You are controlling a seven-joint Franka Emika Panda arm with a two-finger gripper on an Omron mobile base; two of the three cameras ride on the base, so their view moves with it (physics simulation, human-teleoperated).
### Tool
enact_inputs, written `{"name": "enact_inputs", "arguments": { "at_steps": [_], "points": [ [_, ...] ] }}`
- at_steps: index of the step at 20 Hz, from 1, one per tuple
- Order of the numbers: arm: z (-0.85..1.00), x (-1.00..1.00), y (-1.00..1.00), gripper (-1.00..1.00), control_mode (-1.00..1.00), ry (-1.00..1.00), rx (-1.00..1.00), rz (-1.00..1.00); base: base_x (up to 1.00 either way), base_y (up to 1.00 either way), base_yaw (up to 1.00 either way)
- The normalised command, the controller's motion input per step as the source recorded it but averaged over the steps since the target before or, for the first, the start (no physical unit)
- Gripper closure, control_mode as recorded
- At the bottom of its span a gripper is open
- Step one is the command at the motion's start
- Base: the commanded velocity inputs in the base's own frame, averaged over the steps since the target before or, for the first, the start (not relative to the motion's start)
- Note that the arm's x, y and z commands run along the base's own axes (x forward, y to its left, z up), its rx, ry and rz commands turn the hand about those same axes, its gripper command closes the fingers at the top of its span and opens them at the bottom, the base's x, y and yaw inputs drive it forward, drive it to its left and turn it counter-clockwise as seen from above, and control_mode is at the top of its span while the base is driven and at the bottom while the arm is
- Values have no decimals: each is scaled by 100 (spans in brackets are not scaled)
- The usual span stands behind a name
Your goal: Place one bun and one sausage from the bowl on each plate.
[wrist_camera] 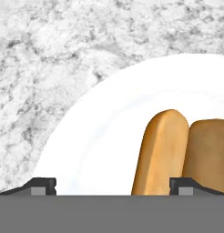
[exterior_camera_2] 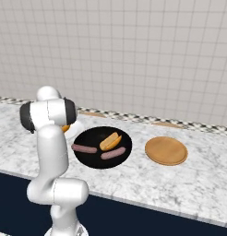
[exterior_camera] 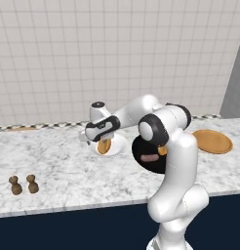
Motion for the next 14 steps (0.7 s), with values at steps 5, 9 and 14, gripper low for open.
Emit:
{"name": "enact_inputs", "arguments": {
  "at_steps": [5,9,14],
  "points": [
    [-9,23,-15,-100,-100,-11,2,7,0,0,0],
    [23,-5,2,-100,-100,-4,0,1,0,0,0],
    [35,-16,7,-100,-100,4,0,0,0,0,0]
  ]
}}
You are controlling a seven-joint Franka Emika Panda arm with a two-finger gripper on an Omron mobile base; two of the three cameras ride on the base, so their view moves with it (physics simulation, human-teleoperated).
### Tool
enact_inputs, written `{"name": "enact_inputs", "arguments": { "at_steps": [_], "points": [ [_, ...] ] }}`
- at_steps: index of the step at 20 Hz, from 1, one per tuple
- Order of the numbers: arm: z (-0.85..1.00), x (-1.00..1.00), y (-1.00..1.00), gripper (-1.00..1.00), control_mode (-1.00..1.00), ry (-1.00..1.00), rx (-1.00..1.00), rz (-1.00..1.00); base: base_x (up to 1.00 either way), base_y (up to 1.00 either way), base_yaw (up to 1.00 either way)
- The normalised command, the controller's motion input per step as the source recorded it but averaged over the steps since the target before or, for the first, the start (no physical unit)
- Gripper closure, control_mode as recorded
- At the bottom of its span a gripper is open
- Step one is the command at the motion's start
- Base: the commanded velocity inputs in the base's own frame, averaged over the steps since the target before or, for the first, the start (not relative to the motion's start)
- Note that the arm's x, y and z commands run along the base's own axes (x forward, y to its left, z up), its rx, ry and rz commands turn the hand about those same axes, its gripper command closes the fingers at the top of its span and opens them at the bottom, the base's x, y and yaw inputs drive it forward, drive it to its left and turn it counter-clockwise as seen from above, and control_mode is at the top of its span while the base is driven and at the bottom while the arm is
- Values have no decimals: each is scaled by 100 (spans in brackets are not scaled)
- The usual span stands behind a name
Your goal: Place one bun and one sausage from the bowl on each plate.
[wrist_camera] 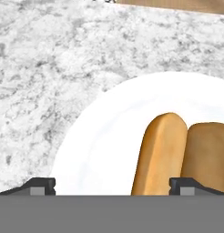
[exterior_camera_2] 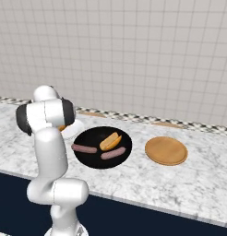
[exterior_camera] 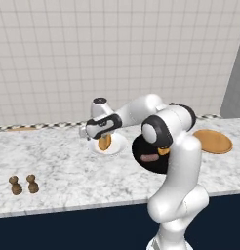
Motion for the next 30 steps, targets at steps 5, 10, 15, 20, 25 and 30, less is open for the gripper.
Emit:
{"name": "enact_inputs", "arguments": {
  "at_steps": [5,10,15,20,25,30],
  "points": [
    [-3,0,0,-100,-100,29,0,1,0,0,0],
    [-31,3,0,-100,-100,23,0,0,0,0,0],
    [-52,43,0,-100,-100,-19,0,2,0,0,0],
    [2,16,-2,-100,-100,-40,0,1,0,0,0],
    [99,-23,-14,-100,-100,-11,0,0,0,0,0],
    [70,-68,-75,-100,-100,0,0,0,0,0,0]
  ]
}}
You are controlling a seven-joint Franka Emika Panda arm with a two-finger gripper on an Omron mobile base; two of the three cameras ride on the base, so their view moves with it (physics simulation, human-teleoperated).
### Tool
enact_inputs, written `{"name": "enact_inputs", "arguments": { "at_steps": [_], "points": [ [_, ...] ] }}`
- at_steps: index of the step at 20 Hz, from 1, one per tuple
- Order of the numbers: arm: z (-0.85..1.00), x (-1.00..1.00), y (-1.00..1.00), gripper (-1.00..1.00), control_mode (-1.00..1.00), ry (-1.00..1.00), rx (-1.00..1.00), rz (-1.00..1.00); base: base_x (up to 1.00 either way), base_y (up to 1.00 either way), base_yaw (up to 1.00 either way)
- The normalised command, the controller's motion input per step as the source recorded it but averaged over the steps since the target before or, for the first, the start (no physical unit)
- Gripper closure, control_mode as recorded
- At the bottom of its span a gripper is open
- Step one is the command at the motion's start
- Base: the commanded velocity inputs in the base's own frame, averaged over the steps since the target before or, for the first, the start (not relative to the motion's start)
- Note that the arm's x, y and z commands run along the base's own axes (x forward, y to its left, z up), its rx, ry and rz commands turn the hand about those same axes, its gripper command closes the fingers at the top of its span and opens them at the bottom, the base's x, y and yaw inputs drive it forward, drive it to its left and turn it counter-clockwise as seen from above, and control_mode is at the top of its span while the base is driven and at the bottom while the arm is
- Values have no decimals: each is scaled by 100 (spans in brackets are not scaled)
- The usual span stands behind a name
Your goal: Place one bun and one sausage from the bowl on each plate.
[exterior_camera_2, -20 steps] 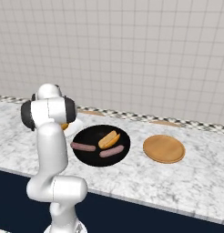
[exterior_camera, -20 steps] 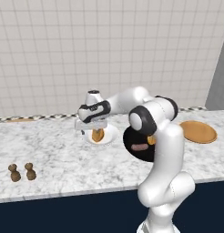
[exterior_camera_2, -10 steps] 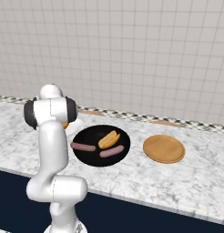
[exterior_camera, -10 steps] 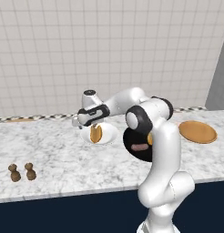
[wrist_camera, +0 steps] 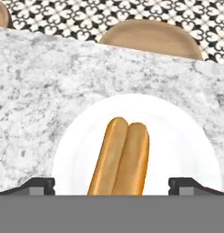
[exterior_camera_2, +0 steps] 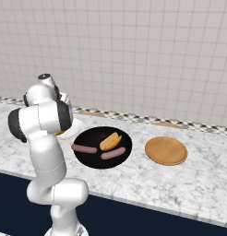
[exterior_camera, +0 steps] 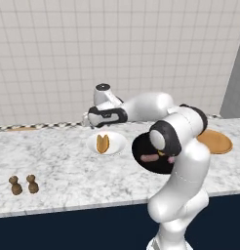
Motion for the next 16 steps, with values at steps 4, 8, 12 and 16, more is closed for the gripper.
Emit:
{"name": "enact_inputs", "arguments": {
  "at_steps": [4,8,12,16],
  "points": [
    [16,-74,-100,-100,-100,0,0,0,0,0,0],
    [5,-73,-100,-100,-100,1,0,0,0,0,0],
    [41,-66,-100,-100,-100,2,0,0,0,0,0],
    [46,-43,-100,-100,-100,10,0,0,0,0,0]
  ]
}}
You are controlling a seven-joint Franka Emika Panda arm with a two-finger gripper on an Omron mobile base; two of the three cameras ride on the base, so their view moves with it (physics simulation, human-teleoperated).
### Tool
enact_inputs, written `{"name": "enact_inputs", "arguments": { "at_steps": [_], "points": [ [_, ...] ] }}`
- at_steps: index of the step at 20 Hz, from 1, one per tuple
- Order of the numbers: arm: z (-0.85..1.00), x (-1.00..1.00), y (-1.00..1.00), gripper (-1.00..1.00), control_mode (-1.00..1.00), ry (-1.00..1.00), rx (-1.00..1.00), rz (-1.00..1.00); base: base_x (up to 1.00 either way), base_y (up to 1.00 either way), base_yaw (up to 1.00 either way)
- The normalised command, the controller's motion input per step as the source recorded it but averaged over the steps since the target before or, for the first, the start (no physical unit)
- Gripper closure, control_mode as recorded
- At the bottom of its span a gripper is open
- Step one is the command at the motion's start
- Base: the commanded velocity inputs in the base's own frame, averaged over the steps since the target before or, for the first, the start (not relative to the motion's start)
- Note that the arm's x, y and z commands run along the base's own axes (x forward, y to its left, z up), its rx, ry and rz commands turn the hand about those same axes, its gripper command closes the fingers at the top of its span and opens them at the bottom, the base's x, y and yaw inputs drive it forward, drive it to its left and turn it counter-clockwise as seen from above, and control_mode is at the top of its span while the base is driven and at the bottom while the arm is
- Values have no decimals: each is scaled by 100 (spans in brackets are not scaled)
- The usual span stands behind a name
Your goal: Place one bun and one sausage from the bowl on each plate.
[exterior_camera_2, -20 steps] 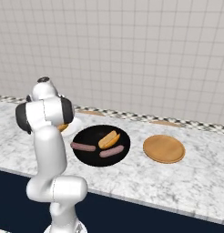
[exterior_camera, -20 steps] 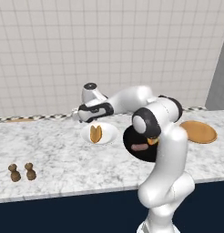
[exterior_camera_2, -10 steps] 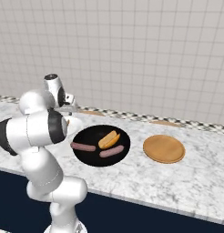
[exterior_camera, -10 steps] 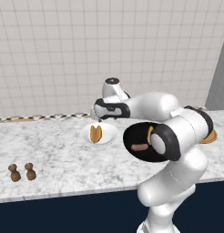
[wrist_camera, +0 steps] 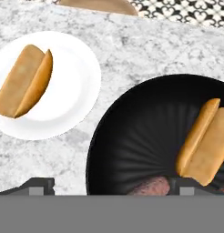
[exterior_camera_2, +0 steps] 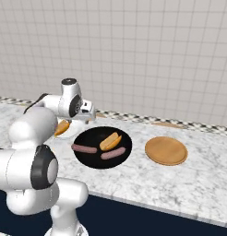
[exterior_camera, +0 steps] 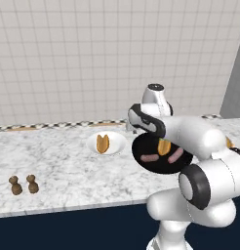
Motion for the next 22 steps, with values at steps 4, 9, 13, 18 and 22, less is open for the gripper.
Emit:
{"name": "enact_inputs", "arguments": {
  "at_steps": [4,9,13,18,22],
  "points": [
    [32,-58,-100,-100,-100,9,0,0,0,0,0],
    [5,-51,-99,-100,-100,9,0,0,0,0,0],
    [-18,-25,-76,-100,-100,1,0,0,0,0,0],
    [-50,53,-1,-100,-100,0,0,-7,0,0,0],
    [-34,39,4,-100,-100,0,0,-19,0,0,0]
  ]
}}
